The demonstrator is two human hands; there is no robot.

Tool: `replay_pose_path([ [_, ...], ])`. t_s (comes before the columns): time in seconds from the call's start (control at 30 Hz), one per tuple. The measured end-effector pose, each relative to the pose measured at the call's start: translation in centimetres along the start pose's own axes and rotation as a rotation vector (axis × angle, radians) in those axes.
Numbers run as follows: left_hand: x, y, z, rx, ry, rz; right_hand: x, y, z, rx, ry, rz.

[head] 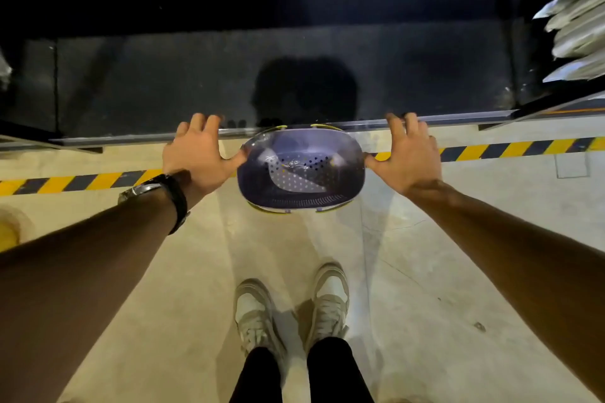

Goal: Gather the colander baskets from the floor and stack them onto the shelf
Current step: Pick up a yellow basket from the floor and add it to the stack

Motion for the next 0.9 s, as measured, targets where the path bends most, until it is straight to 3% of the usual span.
replay_pose_path([
  [0.1,-3.4,1.3,5.3,-0.015,-0.144,-0.142,2.0,1.7,5.6,-0.052,-0.014,0.088],
  [0.2,-7.1,3.4,9.8,-0.032,-0.214,-0.282,3.3,3.9,10.0,-0.014,0.163,0.142],
  [0.33,-11.4,6.1,14.8,-0.040,-0.223,-0.410,3.4,7.5,15.7,-0.013,0.219,0.089],
  [0.53,-17.4,10.9,20.2,0.006,-0.450,-0.643,2.2,15.4,22.8,-0.055,0.153,-0.133],
  [0.7,-26.6,15.2,22.7,0.011,-0.529,-0.884,-2.2,23.7,26.1,-0.147,0.052,-0.311],
  [0.9,-37.7,24.0,19.6,0.006,-0.607,-1.167,-11.6,36.9,25.1,-0.165,-0.043,-0.587],
])
Point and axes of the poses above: each hand's wrist, its own y-axis away from the middle knuckle, its own z-axis out of the back of the hand, x = y × z, the point moved 7 cm from there along -y, towards the middle knuckle, and after that the axes turned 2 degrees about y, right-handed, at the moved point
